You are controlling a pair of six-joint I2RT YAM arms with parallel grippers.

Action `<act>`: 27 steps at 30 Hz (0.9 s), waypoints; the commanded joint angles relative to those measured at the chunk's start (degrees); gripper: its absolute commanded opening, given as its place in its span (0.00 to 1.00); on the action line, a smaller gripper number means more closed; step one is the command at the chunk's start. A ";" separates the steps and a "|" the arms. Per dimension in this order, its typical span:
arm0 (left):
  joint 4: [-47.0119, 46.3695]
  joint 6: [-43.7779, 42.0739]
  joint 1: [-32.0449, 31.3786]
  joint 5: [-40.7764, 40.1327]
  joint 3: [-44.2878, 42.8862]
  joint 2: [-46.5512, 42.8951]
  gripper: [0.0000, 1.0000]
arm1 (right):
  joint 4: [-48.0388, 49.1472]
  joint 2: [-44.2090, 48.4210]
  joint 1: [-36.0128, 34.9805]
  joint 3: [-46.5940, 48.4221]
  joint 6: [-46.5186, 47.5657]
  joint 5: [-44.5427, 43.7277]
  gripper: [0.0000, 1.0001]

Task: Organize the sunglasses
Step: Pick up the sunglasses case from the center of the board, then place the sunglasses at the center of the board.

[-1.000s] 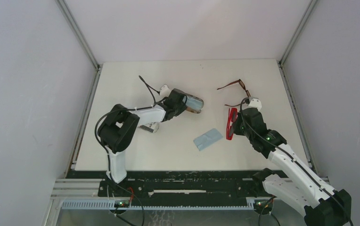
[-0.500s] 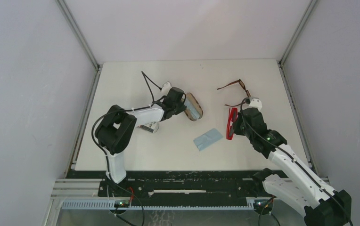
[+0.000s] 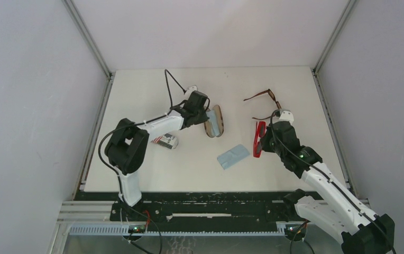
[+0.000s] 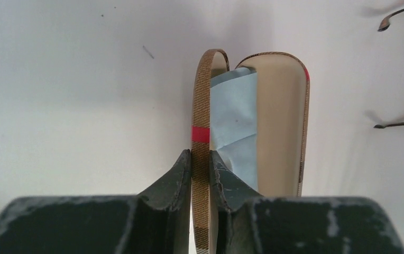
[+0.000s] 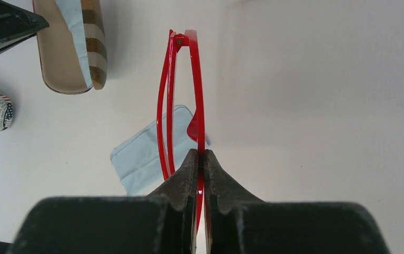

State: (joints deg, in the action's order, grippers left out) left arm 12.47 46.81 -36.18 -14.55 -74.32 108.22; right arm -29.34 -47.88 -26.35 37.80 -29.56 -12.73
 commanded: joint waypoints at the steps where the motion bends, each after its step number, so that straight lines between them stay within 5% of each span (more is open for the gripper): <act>1: 3.44 -7.52 0.41 0.73 -2.75 -4.38 0.17 | 2.23 1.47 0.19 0.28 -0.13 1.14 0.00; 11: 15.00 -16.39 0.13 -0.04 -4.95 -8.49 0.12 | 1.48 2.09 0.23 0.24 0.64 4.63 0.00; 22: 34.42 -21.59 -6.89 -17.44 -2.14 -13.50 0.12 | 3.61 -1.08 -1.60 0.27 -0.39 13.08 0.00; 27: 40.58 -20.78 -11.45 -26.75 -2.75 -11.65 0.12 | 4.27 -4.12 -6.62 0.26 -1.84 9.79 0.00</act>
State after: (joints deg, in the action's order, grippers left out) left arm 46.57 26.81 -44.95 -30.79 -75.24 97.38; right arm -28.51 -50.70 -29.71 37.80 -29.80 -1.93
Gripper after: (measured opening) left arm 0.157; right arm 0.010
